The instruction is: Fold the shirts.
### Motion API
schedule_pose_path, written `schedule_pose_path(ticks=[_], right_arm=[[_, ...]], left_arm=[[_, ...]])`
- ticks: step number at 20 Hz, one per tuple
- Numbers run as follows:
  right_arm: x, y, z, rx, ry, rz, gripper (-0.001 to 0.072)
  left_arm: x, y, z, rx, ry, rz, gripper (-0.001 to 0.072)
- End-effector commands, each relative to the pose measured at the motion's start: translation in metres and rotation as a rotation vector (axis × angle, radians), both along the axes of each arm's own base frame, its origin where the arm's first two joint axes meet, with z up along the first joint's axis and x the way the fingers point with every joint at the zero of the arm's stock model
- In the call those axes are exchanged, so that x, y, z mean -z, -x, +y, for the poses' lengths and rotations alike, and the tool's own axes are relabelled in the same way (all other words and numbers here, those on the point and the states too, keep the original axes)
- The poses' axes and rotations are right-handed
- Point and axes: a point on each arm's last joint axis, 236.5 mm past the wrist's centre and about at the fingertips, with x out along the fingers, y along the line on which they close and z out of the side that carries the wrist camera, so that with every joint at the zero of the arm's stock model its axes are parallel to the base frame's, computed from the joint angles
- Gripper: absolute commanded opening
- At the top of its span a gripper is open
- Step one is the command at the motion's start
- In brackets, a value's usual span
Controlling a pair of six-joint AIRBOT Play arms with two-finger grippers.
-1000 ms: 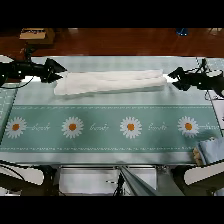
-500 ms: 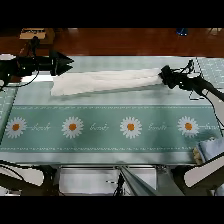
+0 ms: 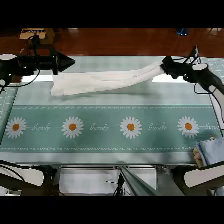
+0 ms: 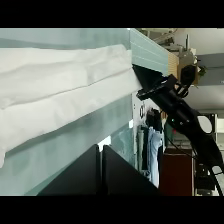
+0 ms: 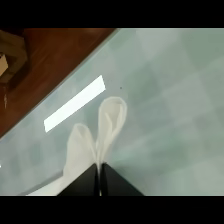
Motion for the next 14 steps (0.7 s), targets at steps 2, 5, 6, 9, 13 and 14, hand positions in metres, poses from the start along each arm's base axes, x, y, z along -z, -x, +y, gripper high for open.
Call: schedule_pose_path(ticks=[2,5,6,9,13,14], right_arm=[[-0.097,0.028,0.020,-0.120,0.036,-0.129,0.0026],[-0.160,0.052,0.031,-0.156,0.041,-0.227,0.0026],[-0.180,0.061,0.034,-0.168,0.047,-0.258,0.0026],[-0.223,0.089,0.038,-0.176,0.063,-0.308,0.0026],[-0.260,0.129,0.046,-0.214,0.091,-0.341,0.0026],[-0.267,0.137,0.047,-0.217,0.101,-0.347,0.0026]], left_arm=[[0.001,0.014,-0.046,0.097,-0.008,-0.025,0.0035],[0.002,0.029,-0.091,0.170,-0.015,-0.031,0.0035],[0.003,0.034,-0.105,0.191,-0.018,-0.033,0.0035],[0.004,0.048,-0.139,0.238,-0.025,-0.040,0.0034],[0.016,0.066,-0.186,0.281,-0.035,-0.014,0.0034],[0.022,0.075,-0.200,0.304,-0.034,0.006,0.0034]])
